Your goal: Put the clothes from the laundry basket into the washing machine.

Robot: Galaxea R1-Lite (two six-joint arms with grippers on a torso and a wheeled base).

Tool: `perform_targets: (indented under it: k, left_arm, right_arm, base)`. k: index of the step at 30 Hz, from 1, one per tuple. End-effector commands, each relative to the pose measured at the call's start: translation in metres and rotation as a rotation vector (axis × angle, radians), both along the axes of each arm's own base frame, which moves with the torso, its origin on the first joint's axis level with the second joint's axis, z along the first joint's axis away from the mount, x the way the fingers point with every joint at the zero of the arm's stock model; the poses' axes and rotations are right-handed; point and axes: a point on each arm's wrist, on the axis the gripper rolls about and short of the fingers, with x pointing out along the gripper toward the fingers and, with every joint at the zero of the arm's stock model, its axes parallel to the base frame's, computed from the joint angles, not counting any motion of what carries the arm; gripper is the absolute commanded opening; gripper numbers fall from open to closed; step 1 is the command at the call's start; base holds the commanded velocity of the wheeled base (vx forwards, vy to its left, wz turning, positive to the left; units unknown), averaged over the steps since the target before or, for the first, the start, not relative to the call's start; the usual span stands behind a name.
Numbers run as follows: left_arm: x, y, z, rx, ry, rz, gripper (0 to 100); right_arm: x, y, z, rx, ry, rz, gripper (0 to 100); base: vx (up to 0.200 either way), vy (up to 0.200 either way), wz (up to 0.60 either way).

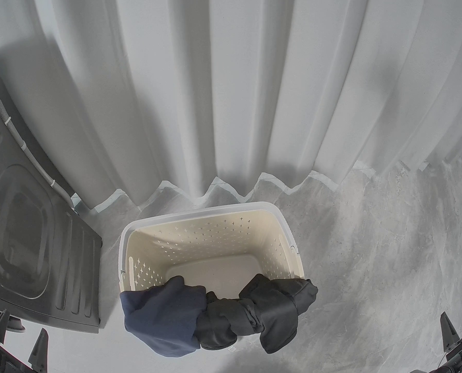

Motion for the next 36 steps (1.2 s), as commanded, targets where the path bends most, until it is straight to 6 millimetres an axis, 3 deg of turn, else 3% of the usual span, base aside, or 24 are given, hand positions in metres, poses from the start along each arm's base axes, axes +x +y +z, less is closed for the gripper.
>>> perform_targets:
  k: [1, 5, 17, 23, 29, 36]
  left_arm:
    - [0.0003, 0.0000, -0.0048, -0.001, 0.004, 0.000, 100]
    - [0.0003, 0.0000, -0.0048, 0.001, 0.004, 0.000, 100]
    - [0.0003, 0.0000, -0.0048, 0.001, 0.004, 0.000, 100]
    - [0.0003, 0.0000, -0.0048, 0.001, 0.004, 0.000, 100]
    - [0.0003, 0.0000, -0.0048, 0.001, 0.004, 0.000, 100]
    - [0.0003, 0.0000, -0.0048, 0.001, 0.004, 0.000, 100]
  right_arm:
    - [0.0009, 0.0000, -0.0050, 0.000, 0.012, 0.000, 100]
    - [0.0009, 0.0000, -0.0050, 0.000, 0.012, 0.000, 100]
    - [0.0009, 0.0000, -0.0050, 0.000, 0.012, 0.000, 100]
    - [0.0009, 0.0000, -0.0050, 0.000, 0.012, 0.000, 100]
    - [0.0009, 0.0000, -0.0050, 0.000, 0.012, 0.000, 100]
    - [0.0009, 0.0000, -0.0050, 0.000, 0.012, 0.000, 100]
  base:
    - [0.000, 0.000, 0.00]
    - [0.000, 0.000, 0.00]
    - [0.200, 0.000, 0.00]
    - [0.000, 0.000, 0.00]
    - [0.200, 0.000, 0.00]
    - [0.000, 0.000, 0.00]
